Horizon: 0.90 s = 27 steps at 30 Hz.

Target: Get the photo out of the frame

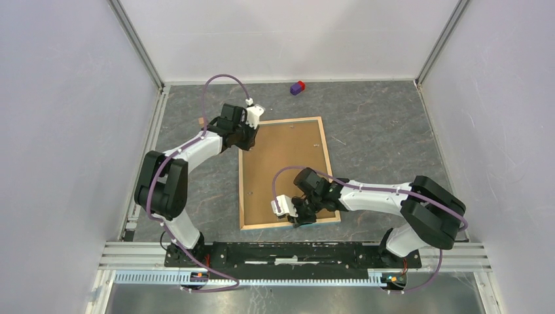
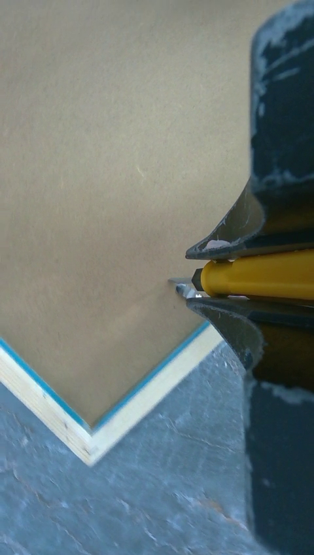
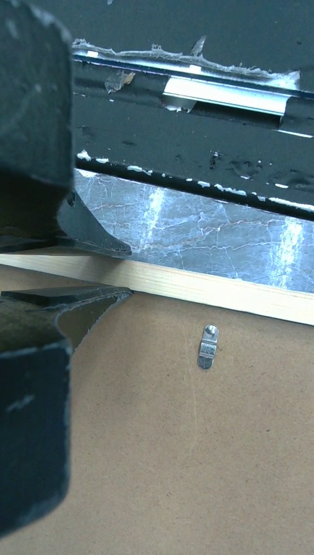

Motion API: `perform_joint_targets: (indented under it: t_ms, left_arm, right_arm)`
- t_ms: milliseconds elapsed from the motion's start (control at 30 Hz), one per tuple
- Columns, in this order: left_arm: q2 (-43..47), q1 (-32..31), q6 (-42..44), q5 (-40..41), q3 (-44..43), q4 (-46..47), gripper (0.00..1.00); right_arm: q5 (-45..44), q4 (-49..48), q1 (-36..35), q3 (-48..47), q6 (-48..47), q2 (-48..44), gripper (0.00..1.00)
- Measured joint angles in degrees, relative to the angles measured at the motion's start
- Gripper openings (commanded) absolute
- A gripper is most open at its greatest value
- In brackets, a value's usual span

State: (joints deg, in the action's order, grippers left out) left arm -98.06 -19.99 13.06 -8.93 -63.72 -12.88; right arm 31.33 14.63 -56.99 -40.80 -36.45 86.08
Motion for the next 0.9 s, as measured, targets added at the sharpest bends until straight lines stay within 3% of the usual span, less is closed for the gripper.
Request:
perform_joint_targets:
  t_ms: [300, 400, 567, 733, 900]
  left_arm:
    - [0.02, -1.14, 3.21, -5.88, -1.20, -3.87, 0.02]
    - [0.09, -0.28, 3.08, -7.89, -2.47, -6.47, 0.02]
    - [2.93, 1.29, 0.46, -10.88, -6.62, -10.40, 0.02]
    - [9.88, 2.62, -3.13, -15.78, -9.09, -12.72, 0.02]
    - [17.64, 3.52, -6.14, -22.56, -9.73, -16.85, 0.02]
  right_arm:
    - [0.81, -0.20, -0.11, -0.02, 0.15, 0.22, 0.00]
    - [0.72, -0.26, -0.11, -0.02, 0.42, 0.22, 0.27]
    - [1.22, 0.87, -0.07, -0.59, 2.16, 0.09, 0.57]
    - [1.57, 6.45, 2.82, -6.69, 2.56, -0.13, 0.64]
    - [5.60, 8.70, 11.76, -20.20, 5.51, -1.88, 0.70]
